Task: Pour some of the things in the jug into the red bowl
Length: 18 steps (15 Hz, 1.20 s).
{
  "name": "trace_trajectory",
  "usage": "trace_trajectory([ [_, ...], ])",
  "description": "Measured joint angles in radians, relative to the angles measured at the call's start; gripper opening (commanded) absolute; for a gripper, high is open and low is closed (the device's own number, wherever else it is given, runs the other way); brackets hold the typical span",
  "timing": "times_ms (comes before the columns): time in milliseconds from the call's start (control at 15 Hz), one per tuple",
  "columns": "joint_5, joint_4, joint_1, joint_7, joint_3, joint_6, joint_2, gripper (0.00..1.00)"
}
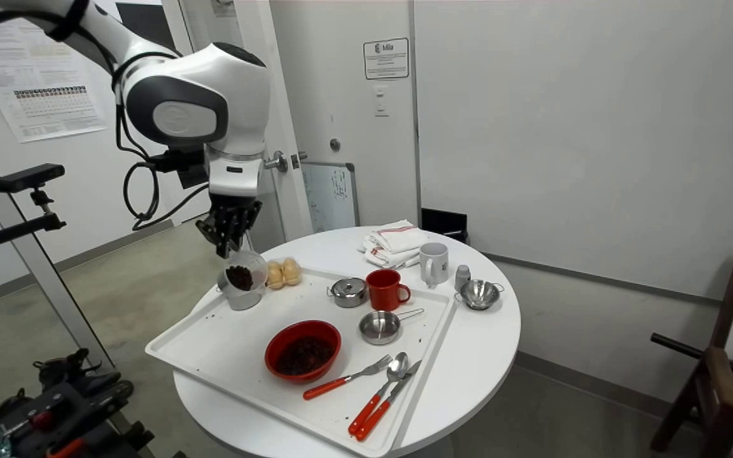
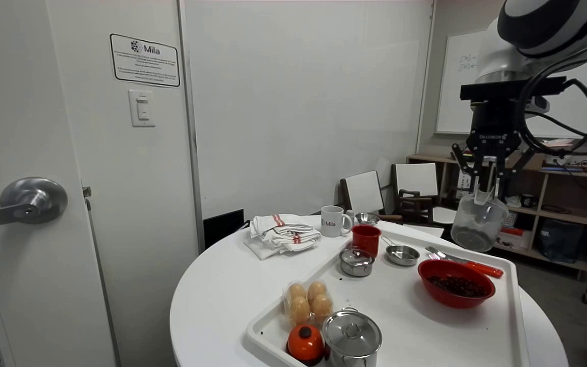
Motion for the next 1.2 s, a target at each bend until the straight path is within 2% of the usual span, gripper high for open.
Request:
trace_trajectory([
  [333, 0.101, 0.008, -0.012, -0.104, -0.021, -0.066, 0.016, 0.1],
  [867, 0.112, 0.104, -0.061, -0.112, -0.069, -0.171, 0.069, 0.1],
  [1200, 0.15, 0.154, -0.075, -0.127, -0.076, -0.216, 0.106, 0.11],
])
